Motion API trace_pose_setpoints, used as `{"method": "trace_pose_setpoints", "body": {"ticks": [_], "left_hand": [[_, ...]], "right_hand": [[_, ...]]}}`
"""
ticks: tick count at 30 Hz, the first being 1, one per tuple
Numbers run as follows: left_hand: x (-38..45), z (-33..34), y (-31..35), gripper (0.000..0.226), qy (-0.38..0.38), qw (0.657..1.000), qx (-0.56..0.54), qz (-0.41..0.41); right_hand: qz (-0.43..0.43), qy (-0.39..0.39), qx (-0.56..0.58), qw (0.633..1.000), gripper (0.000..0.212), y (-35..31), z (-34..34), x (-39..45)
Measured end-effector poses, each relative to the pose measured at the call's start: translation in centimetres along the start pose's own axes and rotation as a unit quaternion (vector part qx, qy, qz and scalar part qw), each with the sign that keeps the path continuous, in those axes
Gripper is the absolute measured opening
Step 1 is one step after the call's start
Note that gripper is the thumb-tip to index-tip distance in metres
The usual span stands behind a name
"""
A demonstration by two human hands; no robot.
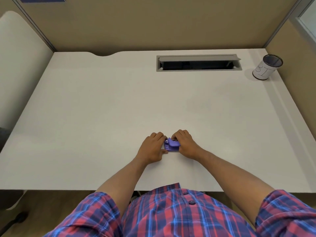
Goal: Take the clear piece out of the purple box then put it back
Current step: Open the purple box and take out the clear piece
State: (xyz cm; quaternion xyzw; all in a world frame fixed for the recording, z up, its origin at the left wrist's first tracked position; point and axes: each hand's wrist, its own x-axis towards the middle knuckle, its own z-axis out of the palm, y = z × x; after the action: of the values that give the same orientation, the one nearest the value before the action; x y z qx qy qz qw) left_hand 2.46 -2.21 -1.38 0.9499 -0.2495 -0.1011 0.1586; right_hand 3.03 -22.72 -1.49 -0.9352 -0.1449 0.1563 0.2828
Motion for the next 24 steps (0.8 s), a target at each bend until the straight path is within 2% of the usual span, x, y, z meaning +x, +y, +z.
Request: {"method": "trace_pose_setpoints", "body": {"ticks": [11,17,24], "left_hand": [[0.01,-0.01,0.09,0.055,0.001,1.0,0.015,0.013],[-0.06,0.39,0.14,0.045,0.017,1.0,0.01,0.001],[0.11,0.26,0.04,0.05,0.01,1.0,-0.003,-0.024]], "right_hand": [[0.014,-0.013,0.036,0.999,0.039,0.03,-0.39,-0.01],[0.013,-0.017,0.072,0.997,0.049,0.11,-0.92,-0.27],[0.005,0.014,0.055,0.998,0.045,-0.38,-0.72,-0.13]]}}
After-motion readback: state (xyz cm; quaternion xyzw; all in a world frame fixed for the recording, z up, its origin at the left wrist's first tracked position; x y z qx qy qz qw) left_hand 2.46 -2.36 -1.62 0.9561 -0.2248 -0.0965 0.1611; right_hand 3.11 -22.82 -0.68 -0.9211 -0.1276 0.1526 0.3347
